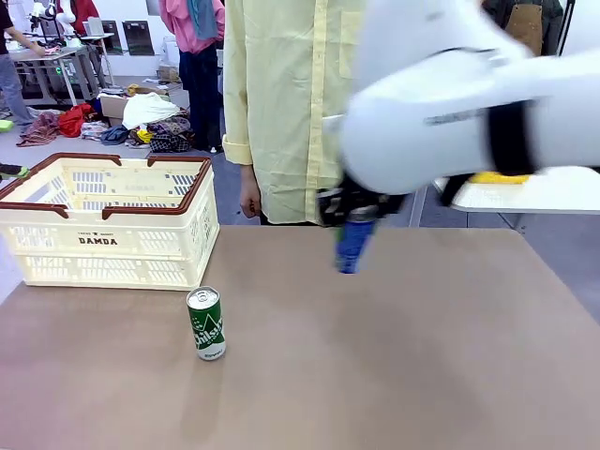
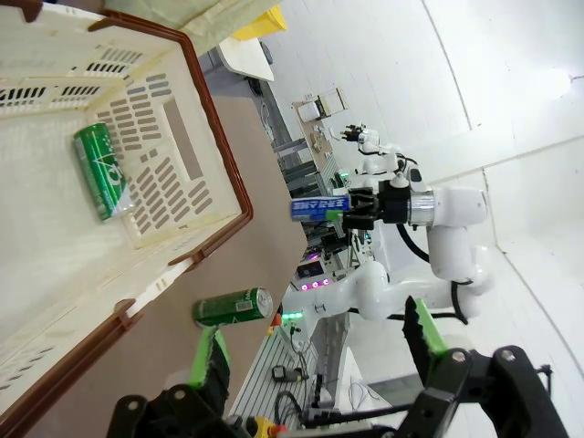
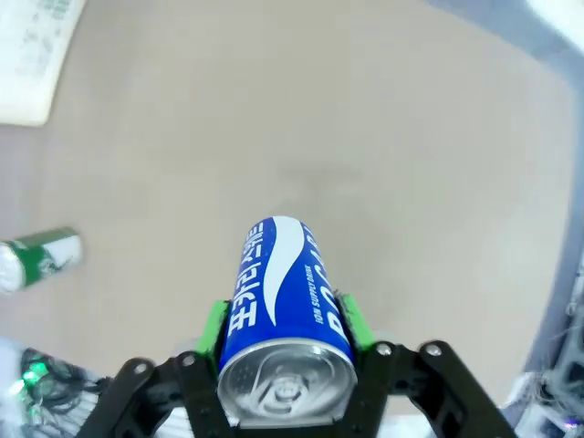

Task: Place the drinks into the Shopping basket.
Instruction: Pick up one drink and place it into the Shopping basket.

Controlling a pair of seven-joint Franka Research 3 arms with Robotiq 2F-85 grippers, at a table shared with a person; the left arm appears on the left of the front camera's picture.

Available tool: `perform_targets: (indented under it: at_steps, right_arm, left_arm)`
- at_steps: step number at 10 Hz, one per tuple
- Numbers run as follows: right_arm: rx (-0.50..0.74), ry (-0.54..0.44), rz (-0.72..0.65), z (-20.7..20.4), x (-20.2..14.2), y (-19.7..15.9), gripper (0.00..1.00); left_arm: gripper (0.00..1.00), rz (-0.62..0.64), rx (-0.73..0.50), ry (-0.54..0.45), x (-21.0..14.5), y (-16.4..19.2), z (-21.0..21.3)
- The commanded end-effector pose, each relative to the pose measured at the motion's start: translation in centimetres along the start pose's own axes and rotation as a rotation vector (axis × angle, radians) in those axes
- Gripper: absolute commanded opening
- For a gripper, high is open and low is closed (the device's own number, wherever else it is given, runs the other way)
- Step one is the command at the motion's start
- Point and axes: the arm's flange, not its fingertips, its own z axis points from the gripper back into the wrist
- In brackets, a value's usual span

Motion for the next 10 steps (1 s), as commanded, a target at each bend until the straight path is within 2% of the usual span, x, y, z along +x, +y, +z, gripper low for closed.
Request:
perform_targets:
  at_steps: [1, 4, 5, 7, 10]
  right_arm:
    - [-0.054, 0.058, 0.089, -4.2, 7.2, 7.0, 0.00]
    - [-0.085, 0.109, 0.172, -9.4, 7.1, 14.7, 0.00]
    - [-0.103, 0.115, 0.178, -11.0, 6.6, 16.0, 0.00]
    - [-0.091, 0.116, 0.161, -12.9, 6.5, 16.1, 0.00]
    - [-0.059, 0.115, 0.140, -12.3, 6.8, 14.9, 0.00]
  left_arm:
    - [1.00, 0.000, 0.004, 0.001, -0.2, -0.3, 0.0]
    - [1.00, 0.000, 0.004, 0.001, -0.2, -0.3, 0.0]
    - [1.00, 0.000, 0.004, 0.001, -0.2, -0.3, 0.0]
    - [1.00, 0.000, 0.004, 0.001, -0.2, -0.3, 0.0]
    - [1.00, 0.000, 0.004, 0.001, -0.2, -0.3, 0.0]
